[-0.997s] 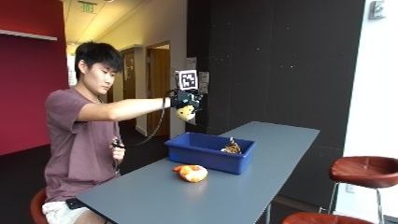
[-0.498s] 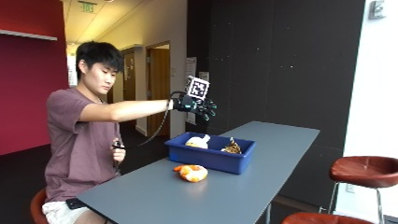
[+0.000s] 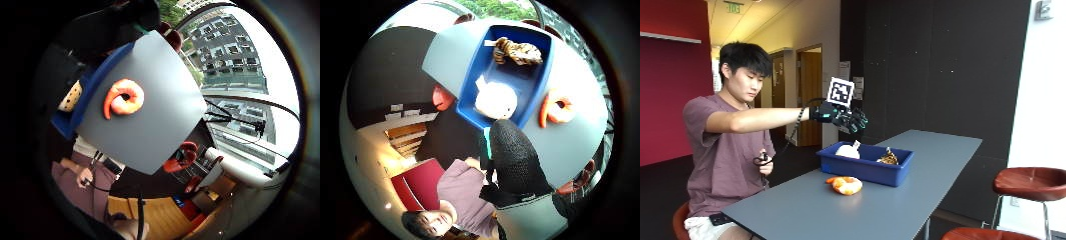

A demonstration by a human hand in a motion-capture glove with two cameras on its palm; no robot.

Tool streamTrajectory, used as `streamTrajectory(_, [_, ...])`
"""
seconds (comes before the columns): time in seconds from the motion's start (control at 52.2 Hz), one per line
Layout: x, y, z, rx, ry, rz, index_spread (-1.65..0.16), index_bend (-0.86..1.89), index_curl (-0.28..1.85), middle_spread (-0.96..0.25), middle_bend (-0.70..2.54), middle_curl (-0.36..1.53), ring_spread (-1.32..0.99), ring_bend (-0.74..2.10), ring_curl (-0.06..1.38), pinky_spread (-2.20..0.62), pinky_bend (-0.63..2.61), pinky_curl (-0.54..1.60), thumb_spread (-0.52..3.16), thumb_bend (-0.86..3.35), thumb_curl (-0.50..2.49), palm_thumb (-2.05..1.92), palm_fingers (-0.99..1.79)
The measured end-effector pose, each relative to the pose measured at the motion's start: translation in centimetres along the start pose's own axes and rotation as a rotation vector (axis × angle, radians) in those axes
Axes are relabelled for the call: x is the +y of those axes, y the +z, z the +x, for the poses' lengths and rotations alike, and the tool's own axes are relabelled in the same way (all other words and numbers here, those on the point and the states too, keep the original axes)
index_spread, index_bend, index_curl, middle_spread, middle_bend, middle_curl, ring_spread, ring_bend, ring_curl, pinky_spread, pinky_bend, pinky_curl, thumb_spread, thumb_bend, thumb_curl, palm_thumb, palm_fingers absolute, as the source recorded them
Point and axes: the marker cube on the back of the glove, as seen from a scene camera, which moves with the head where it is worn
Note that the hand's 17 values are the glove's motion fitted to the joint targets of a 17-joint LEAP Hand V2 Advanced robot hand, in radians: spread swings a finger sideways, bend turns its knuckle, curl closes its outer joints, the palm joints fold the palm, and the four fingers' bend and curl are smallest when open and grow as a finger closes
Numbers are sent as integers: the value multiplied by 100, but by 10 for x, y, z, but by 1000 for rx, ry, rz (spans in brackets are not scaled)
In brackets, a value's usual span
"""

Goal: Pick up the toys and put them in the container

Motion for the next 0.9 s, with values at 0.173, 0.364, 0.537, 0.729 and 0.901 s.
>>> streamTrajectory(0.173, [-20, 81, 38, 84, 79, -80, -20, 5, 15, 3, 14, 30, 1, 41, 35, 4, 97, 36, 131, -3, 35, -3, -28])
streamTrajectory(0.364, [-58, 181, 36, -49, 70, -205, -21, 6, 14, 2, 13, 28, 0, 34, 33, 3, 90, 34, 130, -4, 32, -5, -32])
streamTrajectory(0.537, [-70, 233, 52, 19, 11, -120, -23, 7, 14, -1, 11, 25, 0, 25, 32, 2, 81, 32, 120, -7, 28, -9, -34])
streamTrajectory(0.729, [-65, 245, 62, 170, -24, 257, -27, 13, 15, -13, 29, 28, -15, 62, 39, -4, 76, 29, 109, -10, 25, -13, 34])
streamTrajectory(0.901, [-61, 239, 53, 99, -34, 438, -24, 19, 18, -17, 58, 40, -28, 95, 51, -22, 81, 32, 105, -10, 22, -14, 91])
